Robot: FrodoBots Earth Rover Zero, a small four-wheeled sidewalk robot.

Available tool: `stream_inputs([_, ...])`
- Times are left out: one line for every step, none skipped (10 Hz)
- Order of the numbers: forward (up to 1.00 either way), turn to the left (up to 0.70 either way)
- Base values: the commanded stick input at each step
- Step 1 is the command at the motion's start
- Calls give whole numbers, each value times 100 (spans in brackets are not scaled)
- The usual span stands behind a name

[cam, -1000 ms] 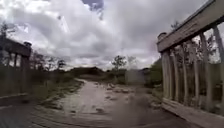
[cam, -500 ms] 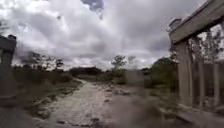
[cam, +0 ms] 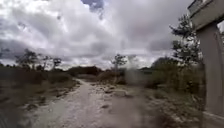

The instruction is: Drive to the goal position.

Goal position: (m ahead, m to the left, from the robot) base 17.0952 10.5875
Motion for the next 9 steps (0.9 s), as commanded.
stream_inputs([69,1])
stream_inputs([69,1])
stream_inputs([69,1])
stream_inputs([69,1])
stream_inputs([69,1])
stream_inputs([69,1])
stream_inputs([69,1])
stream_inputs([69,1])
stream_inputs([69,1])
